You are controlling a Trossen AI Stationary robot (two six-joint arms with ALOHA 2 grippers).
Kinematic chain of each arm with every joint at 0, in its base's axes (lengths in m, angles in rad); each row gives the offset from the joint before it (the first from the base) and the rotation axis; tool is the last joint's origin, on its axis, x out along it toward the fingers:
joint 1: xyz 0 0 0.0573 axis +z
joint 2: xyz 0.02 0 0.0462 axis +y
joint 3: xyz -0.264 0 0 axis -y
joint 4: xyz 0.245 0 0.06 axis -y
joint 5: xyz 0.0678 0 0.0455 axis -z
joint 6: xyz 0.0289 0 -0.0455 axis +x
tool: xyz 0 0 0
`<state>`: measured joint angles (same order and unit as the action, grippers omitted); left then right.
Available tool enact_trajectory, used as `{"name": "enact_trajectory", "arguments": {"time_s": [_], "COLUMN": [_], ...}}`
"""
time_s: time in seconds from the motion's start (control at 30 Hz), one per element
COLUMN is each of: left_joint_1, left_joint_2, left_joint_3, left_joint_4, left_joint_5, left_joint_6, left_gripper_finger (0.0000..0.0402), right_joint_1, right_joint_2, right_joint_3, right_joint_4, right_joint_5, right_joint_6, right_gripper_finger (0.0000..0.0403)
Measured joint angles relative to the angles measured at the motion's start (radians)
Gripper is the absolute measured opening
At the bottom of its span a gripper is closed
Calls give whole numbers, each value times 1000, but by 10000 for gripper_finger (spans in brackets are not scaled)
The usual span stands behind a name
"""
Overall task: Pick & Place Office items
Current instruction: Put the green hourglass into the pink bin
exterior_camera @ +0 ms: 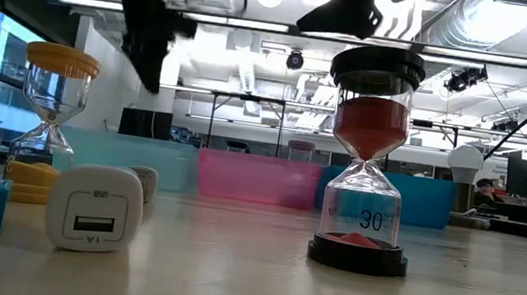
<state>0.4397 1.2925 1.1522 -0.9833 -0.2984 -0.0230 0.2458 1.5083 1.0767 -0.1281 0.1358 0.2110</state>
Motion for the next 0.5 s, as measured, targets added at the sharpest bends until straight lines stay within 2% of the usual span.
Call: {"name": "enact_trajectory", "arguments": {"time_s": [0.17, 0.33, 0.5], "left_joint_1": [-123, -251, -375], "left_joint_2": [-91, -119, -119], "left_joint_3": [0, 0, -6], "left_joint_4": [-4, -21, -27], "left_joint_5": [107, 120, 120], "left_joint_6": [-135, -231, -303], "left_gripper_finger": [269, 269, 269], "right_joint_1": [-7, -12, -10], "right_joint_2": [5, 5, 5], "right_joint_3": [0, 0, 0], "right_joint_4": [11, 24, 27], "right_joint_5": [-6, -13, -97], "right_joint_6": [-13, 0, 2], "right_gripper_finger": [362, 362, 362]}}
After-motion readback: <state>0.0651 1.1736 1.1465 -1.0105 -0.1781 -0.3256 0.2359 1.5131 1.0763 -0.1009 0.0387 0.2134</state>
